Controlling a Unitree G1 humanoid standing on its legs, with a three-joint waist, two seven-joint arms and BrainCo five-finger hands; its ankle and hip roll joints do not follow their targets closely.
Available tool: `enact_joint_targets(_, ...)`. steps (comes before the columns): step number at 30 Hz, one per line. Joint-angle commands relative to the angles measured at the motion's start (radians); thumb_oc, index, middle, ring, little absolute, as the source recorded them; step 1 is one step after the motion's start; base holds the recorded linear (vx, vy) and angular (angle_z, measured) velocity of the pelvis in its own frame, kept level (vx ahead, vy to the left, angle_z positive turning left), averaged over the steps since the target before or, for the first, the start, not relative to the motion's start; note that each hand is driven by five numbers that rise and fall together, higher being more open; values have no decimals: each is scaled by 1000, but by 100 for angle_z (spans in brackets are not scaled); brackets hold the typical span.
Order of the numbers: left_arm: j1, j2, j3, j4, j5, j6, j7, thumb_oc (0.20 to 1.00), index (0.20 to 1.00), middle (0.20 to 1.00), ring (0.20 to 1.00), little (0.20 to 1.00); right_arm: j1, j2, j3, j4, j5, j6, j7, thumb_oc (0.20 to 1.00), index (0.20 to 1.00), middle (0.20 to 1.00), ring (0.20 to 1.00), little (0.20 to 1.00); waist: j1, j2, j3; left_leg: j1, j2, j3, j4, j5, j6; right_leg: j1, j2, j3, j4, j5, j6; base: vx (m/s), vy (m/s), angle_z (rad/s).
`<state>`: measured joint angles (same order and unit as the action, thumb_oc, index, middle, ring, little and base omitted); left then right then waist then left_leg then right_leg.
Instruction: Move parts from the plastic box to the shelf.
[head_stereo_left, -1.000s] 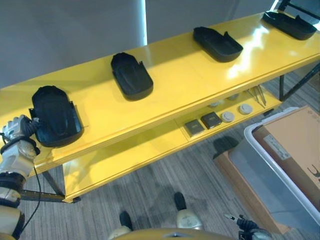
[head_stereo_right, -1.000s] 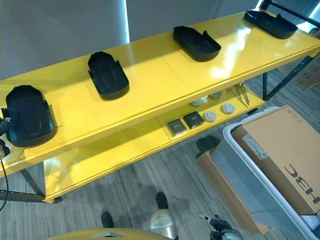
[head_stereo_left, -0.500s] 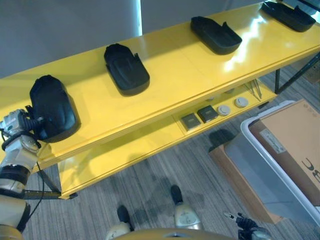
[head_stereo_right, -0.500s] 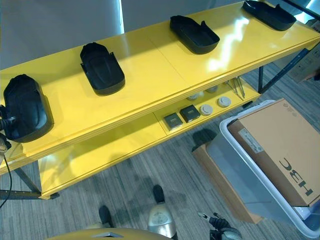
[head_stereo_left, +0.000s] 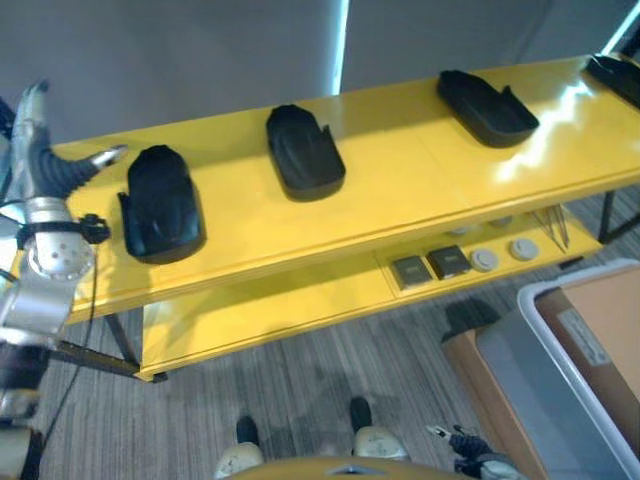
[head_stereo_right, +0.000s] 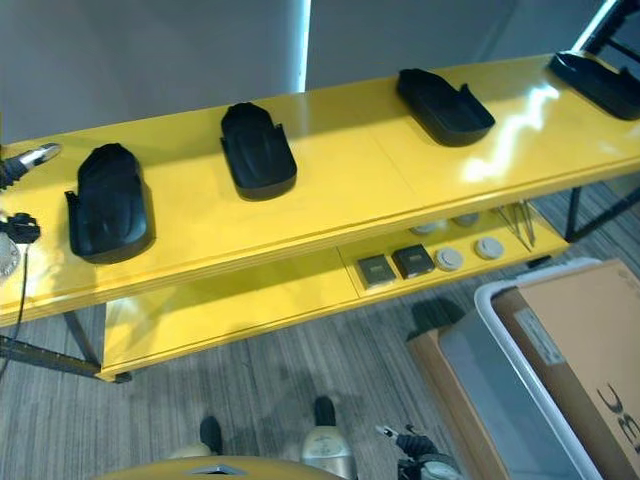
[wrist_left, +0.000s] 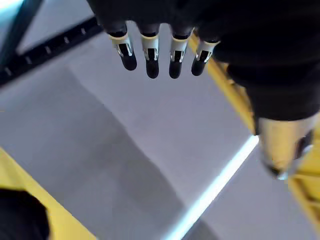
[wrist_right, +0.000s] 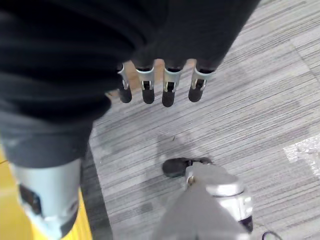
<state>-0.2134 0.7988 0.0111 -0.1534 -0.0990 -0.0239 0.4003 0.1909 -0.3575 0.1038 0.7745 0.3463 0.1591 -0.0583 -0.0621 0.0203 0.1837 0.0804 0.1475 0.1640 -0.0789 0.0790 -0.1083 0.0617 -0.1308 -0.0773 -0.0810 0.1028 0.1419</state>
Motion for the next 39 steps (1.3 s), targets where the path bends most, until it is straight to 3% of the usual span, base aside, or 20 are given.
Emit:
enact_joint_targets(1, 73, -103, 60, -36, -149, -78, -204, 1000, 1000, 1000, 1000, 1000, 20, 23, -2, -10, -17, 10, -65, 1000, 1000, 1000, 1000, 1000, 10, -17, -37, -34, 29, -29, 33, -3, 33, -11, -37, -4, 77, -54, -11, -8, -68, 13)
enact_joint_targets(2, 140, -164, 62, -88, -174, -96, -249, 1000, 1000, 1000, 1000, 1000, 24, 35, -6, -13, -14, 8, -75, 1000, 1000, 1000, 1000, 1000, 24, -16, -35, -37, 31, -35, 35, -1, 30, -6, -35, -12, 75, -54, -14, -10, -43, 12)
enact_joint_targets(5, 238, -244, 50, -131, -338, -70, -372, 1000, 1000, 1000, 1000, 1000, 28, 51, -15, 0, -12, -4, -89, 1000, 1000, 1000, 1000, 1000, 48, -12, -32, -42, 33, -46, 40, 2, 26, 2, -32, -25, 72, -55, -17, -21, -42, 13)
enact_joint_targets(6, 266, -267, 33, -133, -336, -89, -393, 1000, 1000, 1000, 1000, 1000, 26, 55, -15, 11, -4, -11, -93, 1000, 1000, 1000, 1000, 1000, 55, -11, -30, -45, 33, -50, 42, 2, 26, 4, -31, -28, 72, -55, -17, -22, -30, 15)
enact_joint_targets(7, 285, -277, 19, -130, -315, -113, -402, 849, 849, 849, 849, 849, 22, 57, -16, 23, 6, -17, -95, 1000, 1000, 1000, 1000, 1000, 60, -10, -29, -46, 34, -52, 43, 4, 25, 4, -31, -31, 72, -55, -18, -35, -35, 23)
enact_joint_targets(8, 319, -285, -7, -118, -360, -129, -407, 219, 219, 219, 219, 219, 11, 52, -15, 54, 33, -37, -97, 1000, 1000, 1000, 1000, 1000, 71, -10, -26, -51, 35, -57, 45, 6, 24, 5, -30, -37, 72, -56, -19, -35, -26, 19)
enact_joint_targets(12, 347, -282, -33, -95, -388, -165, -420, 200, 200, 200, 200, 200, -4, 43, -6, 90, 53, -51, -102, 1000, 1000, 1000, 1000, 1000, 81, -8, -26, -57, 35, -59, 49, 10, 24, 2, -30, -42, 75, -56, -20, -23, -6, 7)
enact_joint_targets(17, 331, -260, -55, -56, -333, -195, -357, 200, 200, 200, 200, 200, -4, 27, 6, 147, 46, -90, -89, 1000, 1000, 1000, 1000, 1000, 76, -7, -23, -57, 37, -53, 47, 12, 22, -1, -31, -45, 75, -53, -19, -6, 1, 1)
enact_joint_targets(19, 311, -259, -54, -44, -365, -190, -325, 200, 200, 200, 200, 200, -5, 19, 6, 167, 39, -100, -79, 1000, 1000, 1000, 1000, 1000, 71, -7, -26, -57, 38, -50, 46, 13, 22, -2, -32, -46, 73, -53, -17, 0, 0, 0)
enact_joint_targets(22, 278, -259, -53, 0, -308, -187, -267, 200, 200, 200, 200, 200, 0, 15, 8, 167, 23, -99, -71, 1000, 1000, 1000, 1000, 1000, 59, -11, -28, -52, 40, -42, 44, 13, 21, -5, -33, -39, 75, -50, -17, 0, 0, 0)
enact_joint_targets(26, 191, -254, -64, 107, -270, -135, -190, 200, 200, 200, 200, 200, -1, 3, 21, 159, 15, -94, -58, 1000, 1000, 1000, 1000, 1000, 35, -17, -33, -50, 46, -28, 46, 12, 19, -14, -32, -28, 80, -50, -17, 3, 3, -2)
enact_joint_targets(30, 151, -279, -82, 191, -294, -115, -156, 200, 200, 200, 200, 200, -9, -2, 26, 151, 13, -85, -50, 1000, 1000, 1000, 1000, 1000, 21, -20, -32, -48, 49, -20, 48, 9, 19, -19, -31, -20, 83, -50, -17, 3, 2, -7)
enact_joint_targets(39, 126, -331, -120, 318, -257, -132, -131, 200, 200, 200, 200, 200, -11, -9, 36, 118, -14, -56, -30, 1000, 1000, 1000, 1000, 1000, -2, -26, -21, -46, 54, -5, 57, 6, 19, -27, -30, -3, 87, -47, -18, 2, -3, -5)
